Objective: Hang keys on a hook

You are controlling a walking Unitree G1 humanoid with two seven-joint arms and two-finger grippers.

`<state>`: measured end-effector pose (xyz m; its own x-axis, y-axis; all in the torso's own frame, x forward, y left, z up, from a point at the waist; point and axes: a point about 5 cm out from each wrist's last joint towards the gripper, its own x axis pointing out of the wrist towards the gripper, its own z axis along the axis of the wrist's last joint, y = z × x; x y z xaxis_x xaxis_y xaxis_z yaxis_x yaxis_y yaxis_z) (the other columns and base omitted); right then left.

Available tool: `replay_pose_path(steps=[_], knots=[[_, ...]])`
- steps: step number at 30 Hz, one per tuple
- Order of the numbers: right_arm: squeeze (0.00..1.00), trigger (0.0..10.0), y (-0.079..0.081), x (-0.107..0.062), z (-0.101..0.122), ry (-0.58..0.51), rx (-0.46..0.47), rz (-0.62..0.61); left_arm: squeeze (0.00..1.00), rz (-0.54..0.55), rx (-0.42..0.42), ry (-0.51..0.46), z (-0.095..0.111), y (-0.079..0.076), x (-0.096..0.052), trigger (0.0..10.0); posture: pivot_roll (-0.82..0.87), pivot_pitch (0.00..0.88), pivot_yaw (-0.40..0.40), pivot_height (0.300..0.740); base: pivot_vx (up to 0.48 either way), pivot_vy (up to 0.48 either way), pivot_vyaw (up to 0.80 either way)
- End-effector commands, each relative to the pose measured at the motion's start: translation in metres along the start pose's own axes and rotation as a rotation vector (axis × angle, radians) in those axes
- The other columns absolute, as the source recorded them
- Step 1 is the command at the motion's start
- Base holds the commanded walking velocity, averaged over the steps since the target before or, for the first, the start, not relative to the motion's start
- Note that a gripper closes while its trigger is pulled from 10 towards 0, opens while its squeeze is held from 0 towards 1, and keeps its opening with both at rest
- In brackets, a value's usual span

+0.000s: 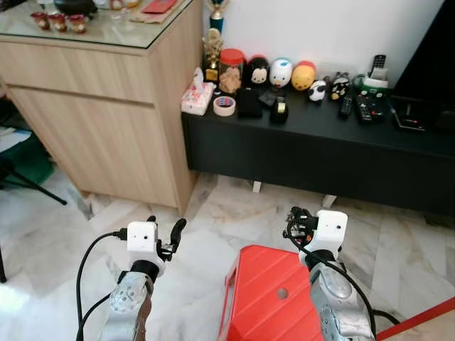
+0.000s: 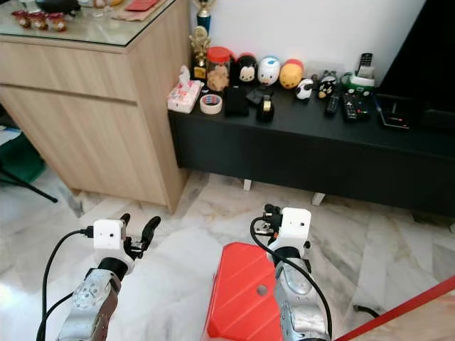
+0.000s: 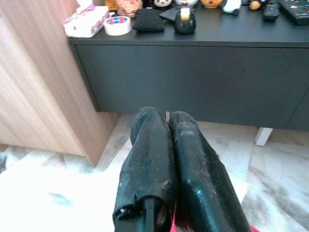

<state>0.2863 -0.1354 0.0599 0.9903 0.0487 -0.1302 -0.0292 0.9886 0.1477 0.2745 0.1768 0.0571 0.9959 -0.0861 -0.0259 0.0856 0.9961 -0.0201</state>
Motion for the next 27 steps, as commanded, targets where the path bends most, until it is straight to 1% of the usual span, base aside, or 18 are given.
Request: replay_pose_path(steps=[1,11,13,23,27], knots=[[0.00,10.0,0.0002,0.0001,0.0032,-0.009,0.004,0.001,0.00,-0.013,0.000,0.007,-0.0015,-0.0025,-0.0013,10.0,0.01,0.050,-0.050,0.740,-0.307,0.000,0.00],[0.00,10.0,0.0002,0.0010,0.0036,-0.006,0.000,0.006,0.00,-0.014,-0.002,0.002,-0.0008,-0.0025,-0.0006,10.0,0.01,0.042,-0.047,0.740,-0.312,0.000,0.00],[0.00,10.0,0.0012,0.0019,0.0038,0.005,-0.014,0.012,0.00,-0.014,0.000,0.000,-0.0003,-0.0021,0.0000,10.0,0.01,0.037,-0.044,0.740,-0.311,0.000,0.00],[0.00,10.0,0.0036,0.0025,0.0048,0.008,-0.010,0.027,0.00,-0.016,0.003,-0.003,0.0005,-0.0006,0.0009,10.0,0.00,0.024,-0.040,0.740,-0.315,0.000,0.00],[0.00,10.0,0.0044,0.0036,0.0089,0.000,-0.011,0.033,0.00,-0.019,0.003,-0.010,0.0023,-0.0007,0.0020,10.0,0.00,0.013,-0.041,0.740,-0.317,0.000,0.00]])
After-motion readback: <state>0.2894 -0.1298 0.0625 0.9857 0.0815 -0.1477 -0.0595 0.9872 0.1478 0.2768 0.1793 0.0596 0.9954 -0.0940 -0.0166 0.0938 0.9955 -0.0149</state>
